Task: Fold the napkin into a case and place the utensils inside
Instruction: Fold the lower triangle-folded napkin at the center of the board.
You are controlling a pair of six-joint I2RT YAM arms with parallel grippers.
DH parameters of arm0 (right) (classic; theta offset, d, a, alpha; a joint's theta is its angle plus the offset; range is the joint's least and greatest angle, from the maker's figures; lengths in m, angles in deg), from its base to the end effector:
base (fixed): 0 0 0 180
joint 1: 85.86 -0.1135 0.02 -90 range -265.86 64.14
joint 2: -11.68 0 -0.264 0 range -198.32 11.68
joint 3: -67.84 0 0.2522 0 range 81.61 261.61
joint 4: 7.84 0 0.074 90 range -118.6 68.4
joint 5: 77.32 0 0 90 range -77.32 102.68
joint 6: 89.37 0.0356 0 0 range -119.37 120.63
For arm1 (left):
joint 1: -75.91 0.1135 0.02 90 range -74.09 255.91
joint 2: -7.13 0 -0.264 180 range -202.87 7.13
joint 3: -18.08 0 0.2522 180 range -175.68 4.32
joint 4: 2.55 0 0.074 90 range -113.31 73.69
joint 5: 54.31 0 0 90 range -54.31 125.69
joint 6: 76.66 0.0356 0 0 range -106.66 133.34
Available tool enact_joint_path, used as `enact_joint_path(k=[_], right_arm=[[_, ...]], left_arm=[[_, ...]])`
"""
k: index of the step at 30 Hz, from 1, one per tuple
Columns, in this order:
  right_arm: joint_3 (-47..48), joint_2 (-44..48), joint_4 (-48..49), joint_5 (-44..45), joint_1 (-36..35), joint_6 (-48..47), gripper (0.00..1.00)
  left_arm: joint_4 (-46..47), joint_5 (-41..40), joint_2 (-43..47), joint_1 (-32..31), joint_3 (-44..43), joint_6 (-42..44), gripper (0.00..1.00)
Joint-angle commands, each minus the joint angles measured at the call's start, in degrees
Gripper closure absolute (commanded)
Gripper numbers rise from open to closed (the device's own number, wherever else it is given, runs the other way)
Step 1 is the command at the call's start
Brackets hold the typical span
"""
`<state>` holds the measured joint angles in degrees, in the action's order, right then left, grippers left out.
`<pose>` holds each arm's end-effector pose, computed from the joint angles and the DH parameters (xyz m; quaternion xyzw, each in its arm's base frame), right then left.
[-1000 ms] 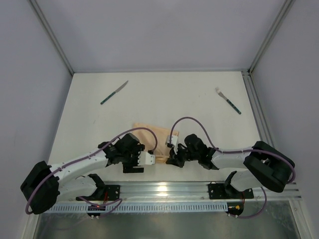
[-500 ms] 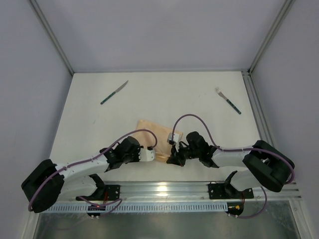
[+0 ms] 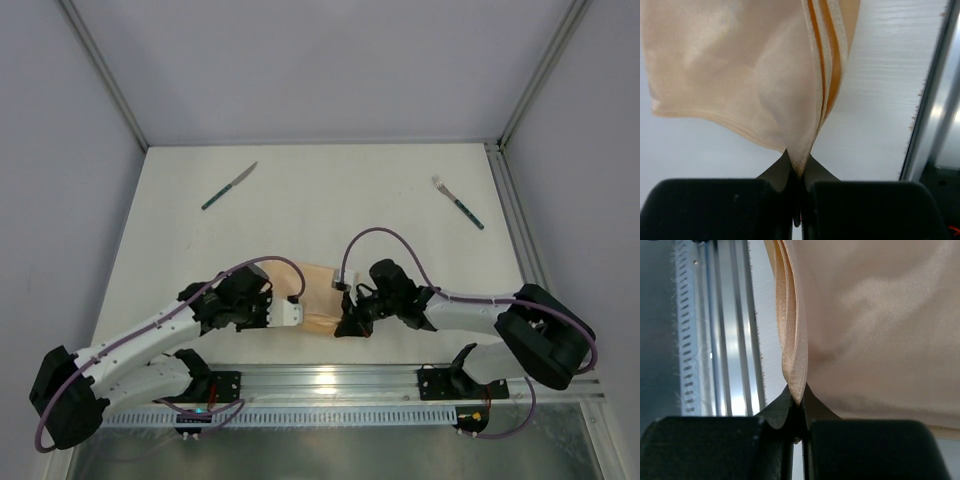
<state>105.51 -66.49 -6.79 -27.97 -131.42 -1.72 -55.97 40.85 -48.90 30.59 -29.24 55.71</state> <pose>0.1484 0.1845 0.1439 -0.4798 0.7147 0.4394 0.2566 0.1193 -0.1252 0.1975 0.6795 0.6918 -0.0499 0.2394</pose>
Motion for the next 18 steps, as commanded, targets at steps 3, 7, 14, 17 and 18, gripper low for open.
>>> enact_joint_path(k=[3,7,14,17,18], right_arm=[[2.0,3.3,-3.6,-10.6,0.1,5.9,0.96],[2.7,0.1,-2.0,-14.2,4.4,10.0,0.96],[7.6,-9.6,-3.9,-17.2,7.0,11.3,0.96],[7.4,-10.4,-3.1,-16.6,7.7,11.4,0.96],[7.2,-10.3,-3.1,-16.7,8.1,11.4,0.96]], left_arm=[[-15.7,12.3,1.6,0.1,-5.2,6.4,1.00],[-16.8,12.2,-2.0,3.3,-6.8,11.8,0.97],[-16.2,18.5,-17.4,13.0,-14.7,14.7,0.65],[-14.8,20.0,-21.1,15.0,-15.0,14.3,0.49],[-14.3,20.1,-21.1,15.2,-14.6,14.4,0.47]])
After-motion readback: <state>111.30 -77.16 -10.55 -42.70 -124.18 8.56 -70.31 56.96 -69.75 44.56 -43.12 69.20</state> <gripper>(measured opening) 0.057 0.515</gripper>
